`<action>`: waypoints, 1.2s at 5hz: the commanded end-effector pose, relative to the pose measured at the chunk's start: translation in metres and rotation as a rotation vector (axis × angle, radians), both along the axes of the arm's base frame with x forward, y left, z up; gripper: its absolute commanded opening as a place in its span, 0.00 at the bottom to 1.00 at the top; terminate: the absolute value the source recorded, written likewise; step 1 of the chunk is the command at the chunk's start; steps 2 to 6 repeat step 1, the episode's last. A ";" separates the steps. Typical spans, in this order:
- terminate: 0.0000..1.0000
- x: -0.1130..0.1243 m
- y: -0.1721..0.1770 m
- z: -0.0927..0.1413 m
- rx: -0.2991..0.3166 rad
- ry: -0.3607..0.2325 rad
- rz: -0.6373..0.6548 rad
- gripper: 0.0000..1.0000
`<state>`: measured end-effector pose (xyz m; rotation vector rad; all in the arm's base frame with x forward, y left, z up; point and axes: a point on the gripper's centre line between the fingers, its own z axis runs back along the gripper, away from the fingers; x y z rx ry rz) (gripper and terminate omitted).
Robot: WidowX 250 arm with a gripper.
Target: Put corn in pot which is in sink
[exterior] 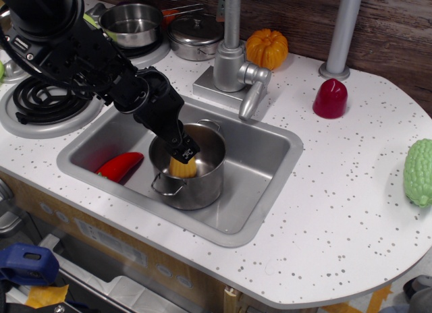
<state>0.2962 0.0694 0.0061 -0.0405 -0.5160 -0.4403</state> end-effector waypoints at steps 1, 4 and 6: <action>1.00 0.005 0.006 0.008 0.011 -0.029 0.003 1.00; 1.00 0.005 0.006 0.008 0.011 -0.029 0.003 1.00; 1.00 0.005 0.006 0.008 0.011 -0.029 0.003 1.00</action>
